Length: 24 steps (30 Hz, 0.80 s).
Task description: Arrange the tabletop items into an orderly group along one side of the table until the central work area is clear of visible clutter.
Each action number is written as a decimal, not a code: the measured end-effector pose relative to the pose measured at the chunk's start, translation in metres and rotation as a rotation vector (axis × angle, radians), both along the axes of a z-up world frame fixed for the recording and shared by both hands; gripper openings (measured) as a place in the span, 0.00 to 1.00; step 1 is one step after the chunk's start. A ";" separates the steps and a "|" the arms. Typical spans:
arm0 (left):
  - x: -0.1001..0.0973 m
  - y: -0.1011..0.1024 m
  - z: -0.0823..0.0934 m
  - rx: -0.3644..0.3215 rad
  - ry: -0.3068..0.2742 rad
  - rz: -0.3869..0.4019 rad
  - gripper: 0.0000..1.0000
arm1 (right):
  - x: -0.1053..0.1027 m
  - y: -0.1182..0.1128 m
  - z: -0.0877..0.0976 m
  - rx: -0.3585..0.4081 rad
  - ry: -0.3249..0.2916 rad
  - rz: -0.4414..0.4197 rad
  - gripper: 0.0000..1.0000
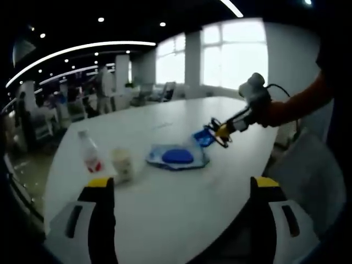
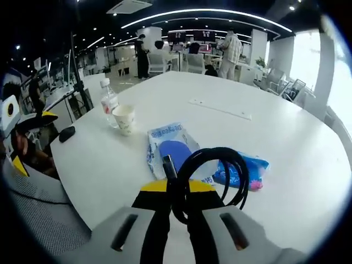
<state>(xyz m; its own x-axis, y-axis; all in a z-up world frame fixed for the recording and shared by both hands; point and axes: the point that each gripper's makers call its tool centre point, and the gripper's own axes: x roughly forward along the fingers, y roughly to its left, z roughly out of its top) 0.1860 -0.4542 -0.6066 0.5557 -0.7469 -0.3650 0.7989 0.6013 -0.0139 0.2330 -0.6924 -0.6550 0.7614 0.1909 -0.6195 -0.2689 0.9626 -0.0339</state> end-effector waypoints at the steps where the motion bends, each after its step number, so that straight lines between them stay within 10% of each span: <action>1: 0.000 0.000 0.001 0.000 -0.004 0.001 1.00 | 0.000 -0.004 -0.001 0.002 0.003 -0.008 0.09; 24: 0.005 0.006 0.004 -0.021 -0.004 0.043 1.00 | -0.012 -0.065 -0.040 -0.096 0.098 -0.094 0.09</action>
